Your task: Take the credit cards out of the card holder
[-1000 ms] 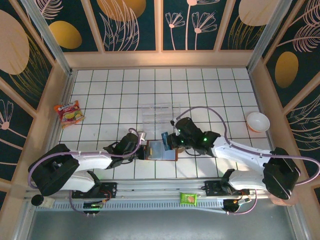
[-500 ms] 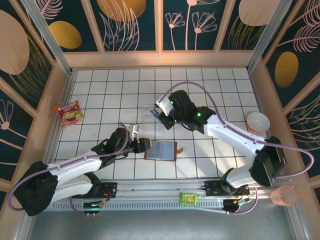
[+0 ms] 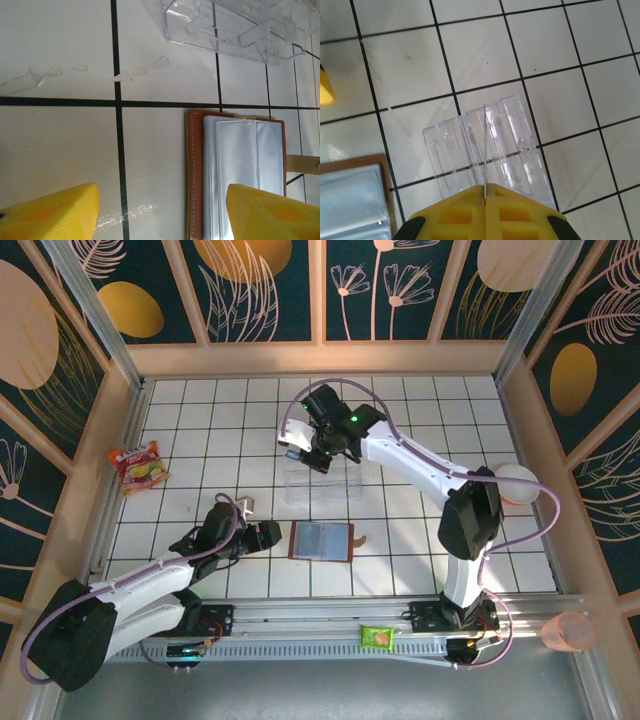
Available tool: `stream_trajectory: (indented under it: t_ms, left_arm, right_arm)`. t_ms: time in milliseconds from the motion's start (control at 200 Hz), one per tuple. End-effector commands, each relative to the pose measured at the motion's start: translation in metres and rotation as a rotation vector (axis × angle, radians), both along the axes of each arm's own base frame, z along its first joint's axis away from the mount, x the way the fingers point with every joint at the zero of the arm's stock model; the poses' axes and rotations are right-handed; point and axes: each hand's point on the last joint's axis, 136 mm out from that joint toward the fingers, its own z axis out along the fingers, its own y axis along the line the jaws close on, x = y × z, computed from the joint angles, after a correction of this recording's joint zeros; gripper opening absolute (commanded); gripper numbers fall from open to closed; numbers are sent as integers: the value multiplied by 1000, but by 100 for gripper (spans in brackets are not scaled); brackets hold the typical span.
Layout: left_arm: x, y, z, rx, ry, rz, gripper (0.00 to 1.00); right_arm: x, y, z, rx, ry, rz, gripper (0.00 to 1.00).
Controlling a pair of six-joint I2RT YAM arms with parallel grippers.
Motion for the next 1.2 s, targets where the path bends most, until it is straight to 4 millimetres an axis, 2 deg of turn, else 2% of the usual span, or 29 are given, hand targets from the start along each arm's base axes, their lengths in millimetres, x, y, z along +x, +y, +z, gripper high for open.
stream_trajectory:
  t_ms: [0,130,295,505,641,761,871,1196]
  left_arm:
    - [-2,3,-1,-18,32,14,68]
    - [1,5,-2,-15,43,26,67]
    - [4,1,-2,-12,50,8,67]
    - [6,-1,-6,-4,67,0,67]
    - [8,-2,-7,2,71,-3,67]
    - [10,-3,-8,5,73,-3,67]
    - [12,-4,-9,5,78,-4,67]
    - [13,-3,-11,18,81,-4,67]
  right_arm:
    - [1,-8,-12,-120,-23,87,0]
    - [14,-1,-18,-132,-72,113,0]
    - [22,5,-20,-139,-108,144,0]
    - [20,2,-35,-179,-99,176,0]
    - [18,3,-33,-176,-118,191,0]
    - [-1,4,-28,-149,-70,248,0]
    - [-13,2,-31,-150,-33,285,0]
    - [-8,1,-54,-185,0,280,0]
